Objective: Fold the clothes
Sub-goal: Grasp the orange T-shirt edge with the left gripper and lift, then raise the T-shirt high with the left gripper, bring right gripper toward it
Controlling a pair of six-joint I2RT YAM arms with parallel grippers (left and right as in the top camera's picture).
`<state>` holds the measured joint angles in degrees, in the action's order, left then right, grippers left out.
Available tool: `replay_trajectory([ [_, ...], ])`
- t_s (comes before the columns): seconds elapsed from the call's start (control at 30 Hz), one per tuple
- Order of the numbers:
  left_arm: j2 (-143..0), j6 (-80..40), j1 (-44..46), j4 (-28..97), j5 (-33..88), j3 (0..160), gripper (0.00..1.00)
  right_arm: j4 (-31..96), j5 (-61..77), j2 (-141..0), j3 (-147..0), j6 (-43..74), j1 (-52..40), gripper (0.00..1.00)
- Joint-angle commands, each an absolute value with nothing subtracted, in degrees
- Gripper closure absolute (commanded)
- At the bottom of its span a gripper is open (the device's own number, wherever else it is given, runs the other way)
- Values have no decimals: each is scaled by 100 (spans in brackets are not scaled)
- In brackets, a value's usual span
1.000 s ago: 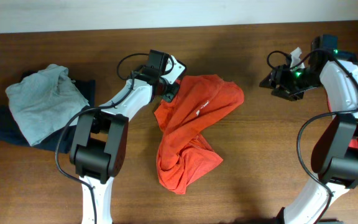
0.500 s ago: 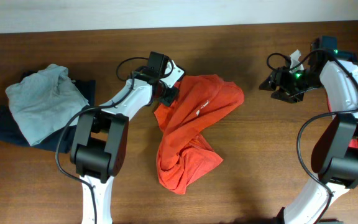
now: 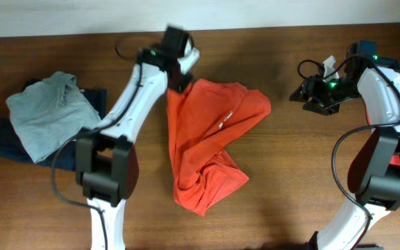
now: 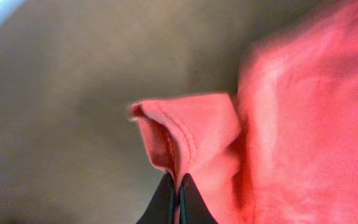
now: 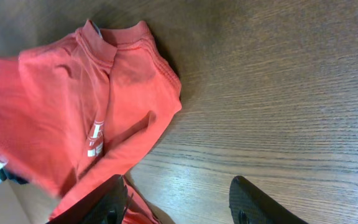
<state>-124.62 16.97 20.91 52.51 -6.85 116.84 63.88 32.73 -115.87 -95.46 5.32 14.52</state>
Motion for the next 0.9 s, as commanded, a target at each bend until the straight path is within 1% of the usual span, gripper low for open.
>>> replay_trajectory([
  [0.0, -11751, 1774, 2209, 5502, -939, 12711, 100, 6399, 3227, -11459, -9620, 336, 1341, 41],
  [0.13, -11736, 1787, 2235, 5909, -1048, 13288, 100, 6458, 3227, -11459, -9618, 322, 1085, 41],
  [0.27, -11736, 1787, 2235, 6007, -1730, 13303, 100, 6453, 3208, -11459, -9618, 161, 670, 41],
  [0.37, -11725, 1789, 2235, 6082, -1977, 13319, 100, 6333, 2523, -11469, -9616, 259, 294, 41],
  [0.43, -11679, 1785, 2237, 6114, -2143, 13428, 100, 6278, 2460, -11469, -9609, 252, 99, 38],
  [0.5, -11579, 1782, 2244, 6117, -2143, 13614, 100, 6257, 2421, -11469, -9607, 193, -38, 37],
  [0.6, -11330, 1789, 2349, 6114, -2145, 14059, 100, 5983, 2327, -11469, -9607, 263, -113, 37],
  [0.7, -11133, 1863, 2471, 6119, -2143, 14403, 100, 5721, 2274, -11469, -9607, 366, -106, 32],
  [0.87, -10825, 2036, 2672, 5990, -2145, 14737, 100, 5581, 2228, -11485, -9605, 362, -130, 31],
])
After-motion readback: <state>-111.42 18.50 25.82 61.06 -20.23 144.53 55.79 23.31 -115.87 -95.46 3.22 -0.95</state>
